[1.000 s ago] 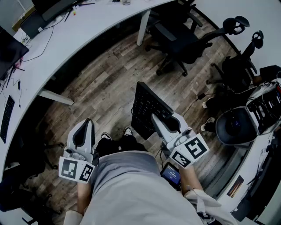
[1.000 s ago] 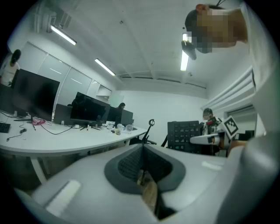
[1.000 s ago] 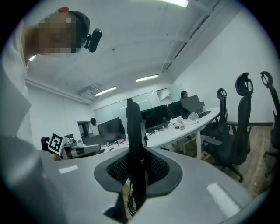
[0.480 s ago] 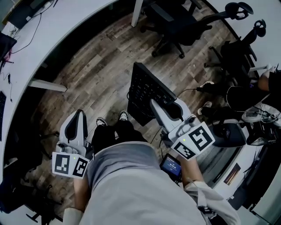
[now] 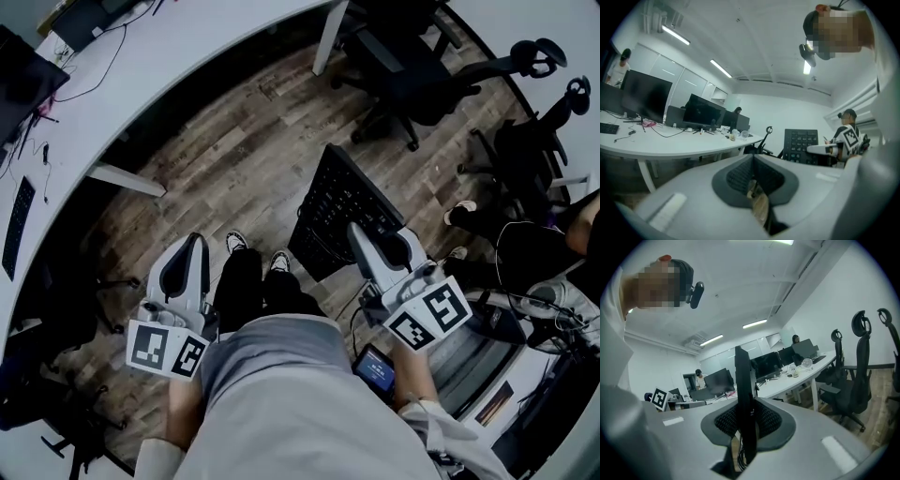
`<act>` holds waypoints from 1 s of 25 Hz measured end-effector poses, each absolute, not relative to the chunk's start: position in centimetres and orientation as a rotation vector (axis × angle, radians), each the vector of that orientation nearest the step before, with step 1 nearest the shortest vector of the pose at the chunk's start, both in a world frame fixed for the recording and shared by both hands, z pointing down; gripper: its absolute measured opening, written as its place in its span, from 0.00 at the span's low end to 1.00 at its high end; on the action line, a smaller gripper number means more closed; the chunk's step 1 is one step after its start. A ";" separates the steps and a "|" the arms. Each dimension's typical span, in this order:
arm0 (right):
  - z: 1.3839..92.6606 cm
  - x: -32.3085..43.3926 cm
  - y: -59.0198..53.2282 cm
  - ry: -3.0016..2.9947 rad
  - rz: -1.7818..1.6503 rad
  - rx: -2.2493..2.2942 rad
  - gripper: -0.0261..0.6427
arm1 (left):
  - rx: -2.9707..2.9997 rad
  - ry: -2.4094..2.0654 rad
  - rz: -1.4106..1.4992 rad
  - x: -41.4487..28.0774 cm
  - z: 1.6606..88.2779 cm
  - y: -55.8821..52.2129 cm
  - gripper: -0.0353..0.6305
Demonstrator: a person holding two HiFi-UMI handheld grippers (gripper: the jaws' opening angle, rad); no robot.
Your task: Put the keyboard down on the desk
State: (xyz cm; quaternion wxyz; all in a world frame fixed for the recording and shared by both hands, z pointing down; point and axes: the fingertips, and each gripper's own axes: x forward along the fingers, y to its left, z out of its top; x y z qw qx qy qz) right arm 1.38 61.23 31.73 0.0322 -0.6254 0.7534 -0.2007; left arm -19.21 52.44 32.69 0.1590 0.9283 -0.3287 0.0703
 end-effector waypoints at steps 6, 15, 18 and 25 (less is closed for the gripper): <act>31.6 1.5 58.3 2.334 -0.626 -1.958 0.15 | 2.631 -0.941 0.179 -19.1 32.7 49.5 0.05; 31.2 2.4 53.1 2.272 -0.658 -1.983 0.15 | 2.644 -0.858 0.148 -17.0 32.7 43.4 0.05; 30.9 2.9 50.5 2.251 -0.669 -1.986 0.15 | 2.644 -0.842 0.141 -16.5 32.4 40.6 0.05; 31.0 3.4 43.9 2.218 -0.691 -1.978 0.15 | 2.636 -0.835 0.160 -16.0 32.7 33.5 0.05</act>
